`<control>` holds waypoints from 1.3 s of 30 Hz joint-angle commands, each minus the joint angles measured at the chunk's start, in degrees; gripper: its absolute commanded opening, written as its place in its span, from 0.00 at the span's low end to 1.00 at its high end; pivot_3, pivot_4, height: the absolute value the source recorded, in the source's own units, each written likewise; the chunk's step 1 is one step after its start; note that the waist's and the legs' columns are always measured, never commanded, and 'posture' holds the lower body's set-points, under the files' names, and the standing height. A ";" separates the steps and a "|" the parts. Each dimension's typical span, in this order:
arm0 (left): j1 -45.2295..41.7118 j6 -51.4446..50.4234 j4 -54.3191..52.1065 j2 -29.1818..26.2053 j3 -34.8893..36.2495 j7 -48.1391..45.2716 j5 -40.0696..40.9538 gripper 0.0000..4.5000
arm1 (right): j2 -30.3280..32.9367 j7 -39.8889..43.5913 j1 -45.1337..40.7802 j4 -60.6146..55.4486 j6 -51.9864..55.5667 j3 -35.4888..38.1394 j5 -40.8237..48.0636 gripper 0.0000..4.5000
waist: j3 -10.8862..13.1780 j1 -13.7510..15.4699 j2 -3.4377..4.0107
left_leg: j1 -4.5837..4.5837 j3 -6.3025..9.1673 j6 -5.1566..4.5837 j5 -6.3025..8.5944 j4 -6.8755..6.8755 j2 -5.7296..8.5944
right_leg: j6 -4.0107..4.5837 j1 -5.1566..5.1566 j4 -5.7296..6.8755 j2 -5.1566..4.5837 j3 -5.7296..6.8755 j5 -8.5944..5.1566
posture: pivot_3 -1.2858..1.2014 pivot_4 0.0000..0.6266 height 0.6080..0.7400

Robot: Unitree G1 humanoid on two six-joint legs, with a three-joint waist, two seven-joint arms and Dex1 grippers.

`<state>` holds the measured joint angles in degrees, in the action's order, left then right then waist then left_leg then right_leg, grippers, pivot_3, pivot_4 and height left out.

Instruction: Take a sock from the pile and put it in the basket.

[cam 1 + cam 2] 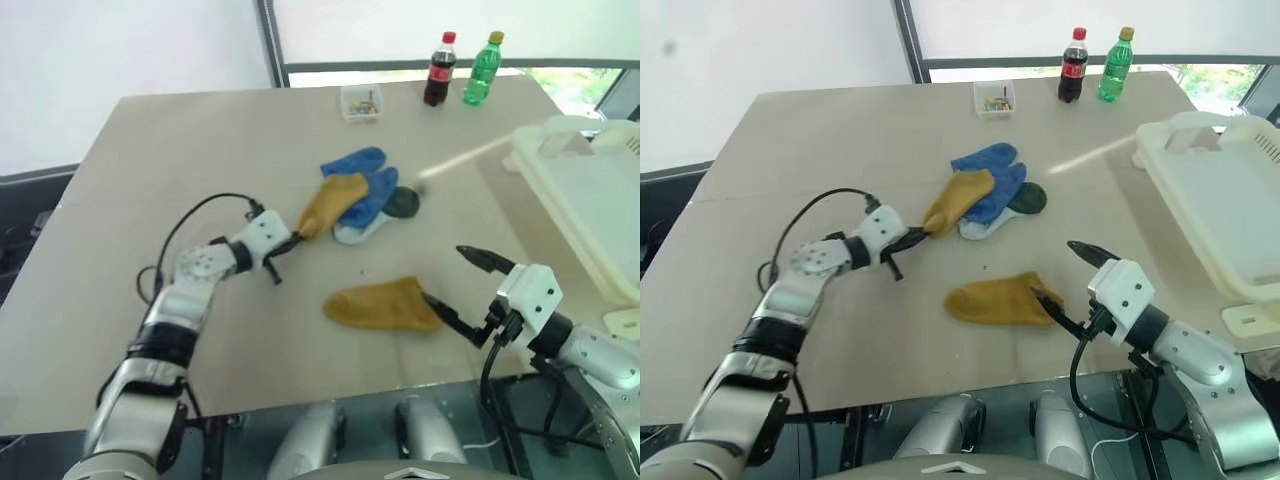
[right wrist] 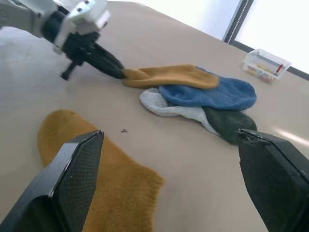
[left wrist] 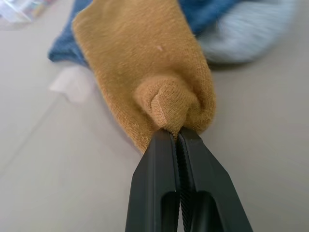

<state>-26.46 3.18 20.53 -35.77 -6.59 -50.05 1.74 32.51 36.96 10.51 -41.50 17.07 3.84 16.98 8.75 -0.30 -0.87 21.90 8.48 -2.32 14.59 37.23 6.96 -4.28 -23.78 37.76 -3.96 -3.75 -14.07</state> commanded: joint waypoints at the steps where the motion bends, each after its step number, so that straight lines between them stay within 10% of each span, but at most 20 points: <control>1: 4.30 -2.58 -6.61 -3.71 1.42 -6.15 3.55 0.01 | 0.55 1.03 -0.58 -0.66 -1.25 -0.04 1.00 1.00 | -0.01 -0.08 0.01 | -0.01 -0.01 -0.01 0.01 0.00 0.00 | 0.00 0.01 0.00 -0.01 -0.01 0.00 | 0.52 0.24 1.00; 14: 28.69 -3.47 -18.61 -21.48 14.26 -19.08 12.49 0.01 | 1.07 4.88 -2.92 2.82 -1.40 -2.83 2.84 1.00 | 0.00 -0.59 0.11 | -0.11 -0.10 -0.24 0.17 -0.15 -0.10 | 0.02 0.01 -0.05 0.04 -0.10 -0.01 | 0.52 0.24 1.00; 23: 32.54 -16.32 -26.40 -14.18 22.15 -7.37 20.06 0.01 | 0.44 6.42 -13.00 8.93 4.41 -9.03 3.50 1.00 | 0.05 -0.15 0.09 | -0.13 -0.05 -0.25 0.17 -0.09 -0.11 | 0.01 0.09 -0.05 0.02 0.01 -0.01 | 0.52 0.24 1.00; 30: 39.57 -27.86 -39.43 -3.08 27.42 7.08 25.40 0.69 | -4.74 4.73 -26.71 16.40 8.80 -15.49 1.61 1.00 | 0.05 -0.67 0.04 | -0.08 -0.14 -0.23 0.17 -0.13 -0.11 | 0.02 -0.01 -0.06 0.06 -0.13 0.00 | 0.52 0.24 1.00; 39: 43.95 -29.09 -47.80 1.33 27.84 14.55 23.39 0.72 | -11.60 5.53 -37.87 26.63 7.63 -20.45 -1.58 1.00 | 0.04 1.32 0.03 | -0.06 -0.02 -0.08 0.15 -0.06 -0.14 | 0.06 0.02 -0.07 0.08 0.09 0.00 | 0.52 0.24 1.00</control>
<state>19.18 -24.85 -24.64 -34.13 21.15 -37.79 25.82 20.76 41.85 -26.61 -14.55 26.19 -17.33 15.67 8.79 1.02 -0.84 21.84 8.48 -2.40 14.75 37.19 6.85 -4.23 -23.75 37.69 -3.92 -3.64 -14.06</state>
